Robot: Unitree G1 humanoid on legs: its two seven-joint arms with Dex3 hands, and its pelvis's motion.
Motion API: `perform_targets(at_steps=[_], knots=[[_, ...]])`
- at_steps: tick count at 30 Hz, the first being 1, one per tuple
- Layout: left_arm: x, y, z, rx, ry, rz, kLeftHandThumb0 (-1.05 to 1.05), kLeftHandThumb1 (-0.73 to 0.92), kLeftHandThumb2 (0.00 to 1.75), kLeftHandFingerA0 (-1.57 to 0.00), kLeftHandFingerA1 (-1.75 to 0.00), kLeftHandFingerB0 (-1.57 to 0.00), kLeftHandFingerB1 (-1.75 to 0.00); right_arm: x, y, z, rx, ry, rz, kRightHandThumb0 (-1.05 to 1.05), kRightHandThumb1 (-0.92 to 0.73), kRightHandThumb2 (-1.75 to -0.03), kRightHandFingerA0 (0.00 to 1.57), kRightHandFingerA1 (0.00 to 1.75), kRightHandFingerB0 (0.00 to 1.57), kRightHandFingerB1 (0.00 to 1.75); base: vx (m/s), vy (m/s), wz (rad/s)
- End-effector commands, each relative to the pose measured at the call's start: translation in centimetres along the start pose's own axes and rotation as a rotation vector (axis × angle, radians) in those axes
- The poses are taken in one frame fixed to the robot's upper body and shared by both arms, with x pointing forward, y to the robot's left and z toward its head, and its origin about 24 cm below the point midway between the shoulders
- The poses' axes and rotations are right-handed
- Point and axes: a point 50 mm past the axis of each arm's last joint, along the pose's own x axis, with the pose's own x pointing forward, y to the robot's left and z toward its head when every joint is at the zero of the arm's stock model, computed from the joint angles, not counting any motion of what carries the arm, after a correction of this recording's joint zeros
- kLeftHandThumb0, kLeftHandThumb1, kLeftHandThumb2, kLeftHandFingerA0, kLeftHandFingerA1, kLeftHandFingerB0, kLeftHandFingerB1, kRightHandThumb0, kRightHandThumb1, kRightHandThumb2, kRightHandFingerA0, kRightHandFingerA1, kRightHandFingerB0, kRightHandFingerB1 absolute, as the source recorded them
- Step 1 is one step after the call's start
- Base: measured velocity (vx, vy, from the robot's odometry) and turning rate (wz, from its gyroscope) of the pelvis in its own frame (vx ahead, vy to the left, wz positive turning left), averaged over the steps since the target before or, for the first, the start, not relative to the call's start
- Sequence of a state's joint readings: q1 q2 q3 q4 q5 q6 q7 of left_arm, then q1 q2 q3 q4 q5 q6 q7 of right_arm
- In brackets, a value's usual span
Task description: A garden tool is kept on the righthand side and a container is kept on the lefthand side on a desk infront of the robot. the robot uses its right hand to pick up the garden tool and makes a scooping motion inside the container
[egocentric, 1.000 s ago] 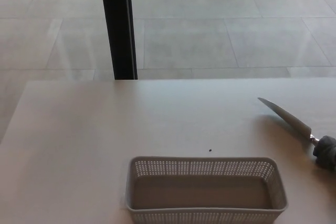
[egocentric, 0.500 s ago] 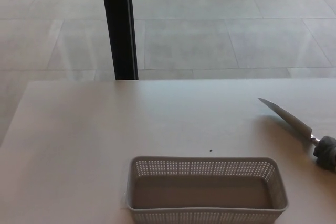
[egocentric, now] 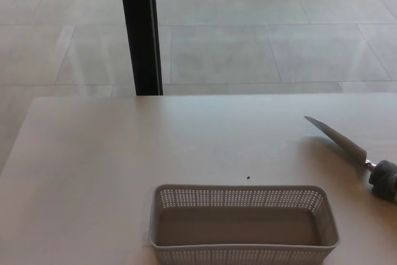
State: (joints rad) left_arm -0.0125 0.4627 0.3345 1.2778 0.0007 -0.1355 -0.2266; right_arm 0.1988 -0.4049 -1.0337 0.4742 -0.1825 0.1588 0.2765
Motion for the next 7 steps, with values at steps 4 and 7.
perform_targets(at_steps=[4,7], knots=[[0.4,-0.5,2.4,-0.210,-0.163,0.032,-1.05,0.05,1.29,-0.80,-1.44,-0.81,-1.30,-2.5,2.1,-9.0,0.497,0.144,-0.215,-0.89,-0.54,-1.04,0.00,0.78,0.05,0.66,0.00,0.000,0.00],[0.4,-0.7,1.8,-0.283,-0.148,0.044,-1.04,-0.02,1.29,-0.86,-1.50,-0.90,-1.34,-2.7,2.5,-8.8,0.515,0.092,-0.116,-0.91,-0.66,-0.52,0.00,1.29,0.04,1.14,0.00,0.000,0.00]])
